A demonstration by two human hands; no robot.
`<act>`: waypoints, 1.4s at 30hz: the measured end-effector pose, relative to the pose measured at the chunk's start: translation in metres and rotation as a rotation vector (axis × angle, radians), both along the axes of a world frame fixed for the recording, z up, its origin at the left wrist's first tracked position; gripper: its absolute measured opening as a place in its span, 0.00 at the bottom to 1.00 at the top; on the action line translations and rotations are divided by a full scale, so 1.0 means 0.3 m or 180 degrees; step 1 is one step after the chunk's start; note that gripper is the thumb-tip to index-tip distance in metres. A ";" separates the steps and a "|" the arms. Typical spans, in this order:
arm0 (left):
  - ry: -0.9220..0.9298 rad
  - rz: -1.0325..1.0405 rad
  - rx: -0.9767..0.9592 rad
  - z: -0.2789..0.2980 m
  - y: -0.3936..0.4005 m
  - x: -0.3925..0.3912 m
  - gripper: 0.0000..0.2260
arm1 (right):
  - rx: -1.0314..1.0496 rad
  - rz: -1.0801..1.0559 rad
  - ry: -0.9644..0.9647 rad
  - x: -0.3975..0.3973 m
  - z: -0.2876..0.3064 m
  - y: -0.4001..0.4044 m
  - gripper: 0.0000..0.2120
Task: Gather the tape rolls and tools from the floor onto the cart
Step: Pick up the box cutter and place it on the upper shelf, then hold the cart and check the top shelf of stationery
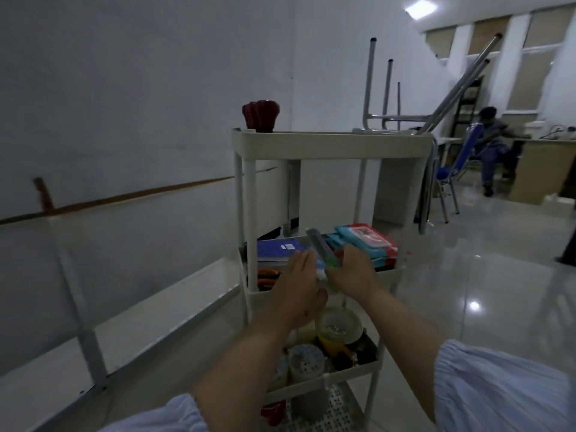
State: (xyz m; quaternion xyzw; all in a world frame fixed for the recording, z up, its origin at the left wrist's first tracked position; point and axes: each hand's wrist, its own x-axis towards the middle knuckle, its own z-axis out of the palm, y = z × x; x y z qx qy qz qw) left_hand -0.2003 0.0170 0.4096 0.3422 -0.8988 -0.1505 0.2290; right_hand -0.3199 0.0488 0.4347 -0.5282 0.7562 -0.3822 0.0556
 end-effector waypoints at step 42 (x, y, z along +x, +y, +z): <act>0.0453 0.1071 0.0119 0.474 0.068 -0.019 0.27 | -0.0684 0.1049 0.0215 -0.072 0.429 0.032 0.18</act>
